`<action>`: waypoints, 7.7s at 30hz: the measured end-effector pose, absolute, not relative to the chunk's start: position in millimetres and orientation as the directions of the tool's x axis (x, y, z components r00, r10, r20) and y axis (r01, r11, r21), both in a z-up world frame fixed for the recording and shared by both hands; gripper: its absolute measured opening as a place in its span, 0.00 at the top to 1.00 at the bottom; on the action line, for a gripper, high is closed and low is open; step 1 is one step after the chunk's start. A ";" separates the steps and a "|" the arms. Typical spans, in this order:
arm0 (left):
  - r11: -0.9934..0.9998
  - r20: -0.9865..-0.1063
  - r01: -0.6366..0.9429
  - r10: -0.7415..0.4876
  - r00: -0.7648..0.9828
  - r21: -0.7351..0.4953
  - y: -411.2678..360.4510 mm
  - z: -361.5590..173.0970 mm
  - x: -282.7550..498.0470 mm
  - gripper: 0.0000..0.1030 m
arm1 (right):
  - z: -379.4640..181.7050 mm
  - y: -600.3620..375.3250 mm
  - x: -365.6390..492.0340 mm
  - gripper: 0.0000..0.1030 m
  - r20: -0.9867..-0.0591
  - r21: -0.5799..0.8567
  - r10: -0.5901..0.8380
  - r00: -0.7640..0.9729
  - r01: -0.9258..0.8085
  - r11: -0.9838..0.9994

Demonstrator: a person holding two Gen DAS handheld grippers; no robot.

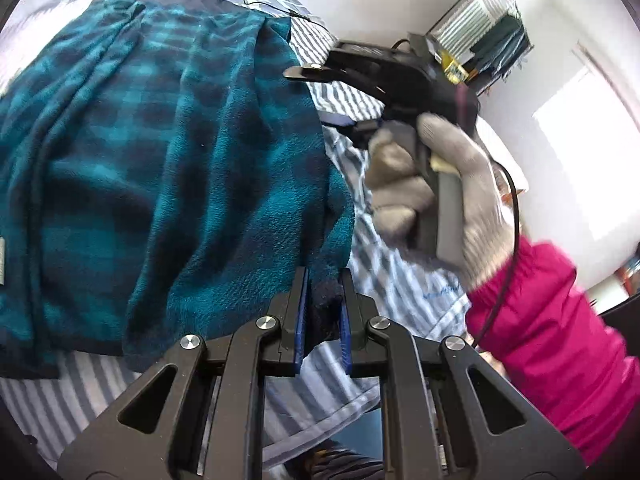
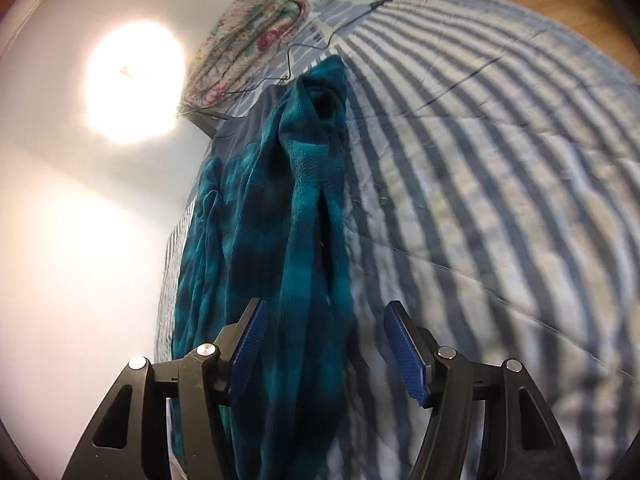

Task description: Fold large clothes

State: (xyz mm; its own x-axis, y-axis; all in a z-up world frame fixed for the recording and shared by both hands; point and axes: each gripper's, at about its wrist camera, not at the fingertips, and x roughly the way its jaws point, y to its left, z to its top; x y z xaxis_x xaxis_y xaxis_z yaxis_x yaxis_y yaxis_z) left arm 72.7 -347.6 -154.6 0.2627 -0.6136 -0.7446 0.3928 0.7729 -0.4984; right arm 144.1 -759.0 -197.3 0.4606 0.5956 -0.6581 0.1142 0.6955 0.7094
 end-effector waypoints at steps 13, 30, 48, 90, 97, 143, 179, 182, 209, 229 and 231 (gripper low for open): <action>0.811 -0.775 0.419 -0.551 0.310 -0.409 -343.2 -147.6 64.1 0.89 | -153.4 -695.6 160.8 0.91 -0.776 0.504 0.434 0.457 0.037 0.863; 0.747 -0.670 0.153 -0.653 0.354 -0.647 -226.9 -152.0 91.2 0.89 | -108.8 -543.5 181.9 0.92 -0.870 0.135 0.226 0.438 -0.229 0.964; 0.820 -0.749 0.082 -0.554 0.363 -0.567 -190.0 -175.1 83.0 0.89 | -154.0 -490.8 192.3 0.76 -0.894 0.202 0.305 0.328 -0.311 0.929; 0.785 -0.771 -0.091 -0.569 0.286 -0.613 -58.5 -207.9 167.5 0.37 | -177.0 -624.2 -4.9 0.33 -0.741 0.610 0.617 0.266 -0.117 0.784; 0.813 -0.791 -0.040 -0.551 0.267 -0.580 -80.4 -209.5 173.7 0.84 | -184.0 -596.0 -0.1 0.80 -0.755 0.601 0.627 0.194 -0.179 0.779; 0.663 -0.635 -0.072 -0.672 0.382 -0.745 -90.2 -128.7 210.2 0.88 | -117.3 -616.7 60.3 0.90 -0.549 0.786 0.774 0.316 -0.120 0.607; 0.633 -0.648 -0.167 -0.688 0.326 -0.756 -116.4 -177.4 336.7 0.60 | -162.5 -634.8 193.4 0.82 -0.578 0.802 0.750 0.322 0.054 0.595; 0.613 -0.628 -0.162 -0.703 0.336 -0.773 -112.6 -170.5 335.6 0.51 | -169.7 -645.0 194.0 0.72 -0.506 0.860 0.803 0.317 0.115 0.497; 0.459 -0.496 -0.189 -0.813 0.305 -0.868 -69.3 -146.1 335.1 0.36 | -97.2 -610.8 151.0 0.51 -0.591 0.627 0.692 0.415 -0.304 0.718; 0.739 -0.670 -0.002 -0.609 0.425 -0.673 -52.5 -116.7 331.3 0.33 | -77.0 -572.5 185.0 0.62 -0.606 0.584 0.692 0.393 -0.371 0.722; 0.745 -0.678 0.013 -0.613 0.406 -0.667 -52.8 -130.0 332.5 0.33 | -74.3 -598.2 170.2 0.51 -0.641 0.517 0.628 0.442 -0.356 0.778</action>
